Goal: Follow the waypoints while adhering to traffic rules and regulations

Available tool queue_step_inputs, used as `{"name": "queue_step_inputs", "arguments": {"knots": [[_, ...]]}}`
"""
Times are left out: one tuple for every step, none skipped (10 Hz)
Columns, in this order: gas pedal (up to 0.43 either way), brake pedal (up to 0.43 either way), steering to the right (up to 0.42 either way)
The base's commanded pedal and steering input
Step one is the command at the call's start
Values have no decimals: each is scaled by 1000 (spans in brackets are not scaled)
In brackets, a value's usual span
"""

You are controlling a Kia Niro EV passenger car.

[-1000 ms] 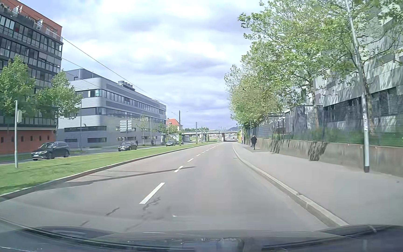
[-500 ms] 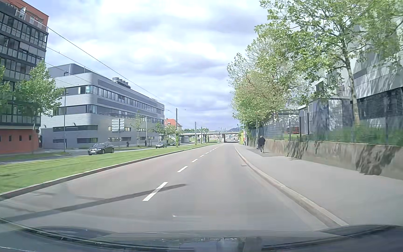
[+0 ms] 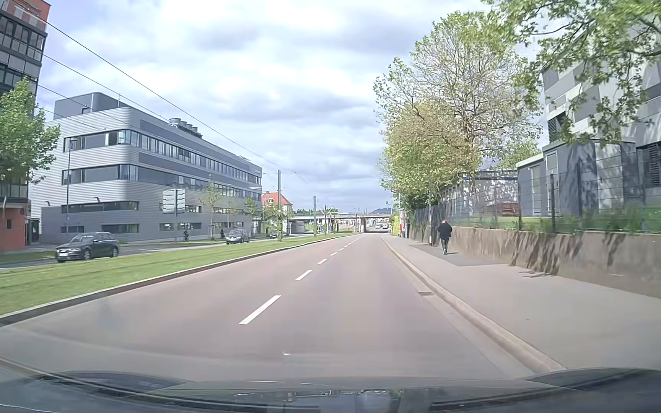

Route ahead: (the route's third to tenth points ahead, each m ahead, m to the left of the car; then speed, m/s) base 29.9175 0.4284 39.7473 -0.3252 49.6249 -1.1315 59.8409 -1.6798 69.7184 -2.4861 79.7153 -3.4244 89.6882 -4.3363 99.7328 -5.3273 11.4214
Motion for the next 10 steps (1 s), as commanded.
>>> {"name": "queue_step_inputs", "arguments": {"knots": [[67, 0, 14], [67, 0, 14], [67, 0, 14], [67, 0, 13], [67, 0, 12], [67, 0, 12], [67, 0, 11], [67, 0, 11], [67, 0, 11], [67, 0, 11]]}}
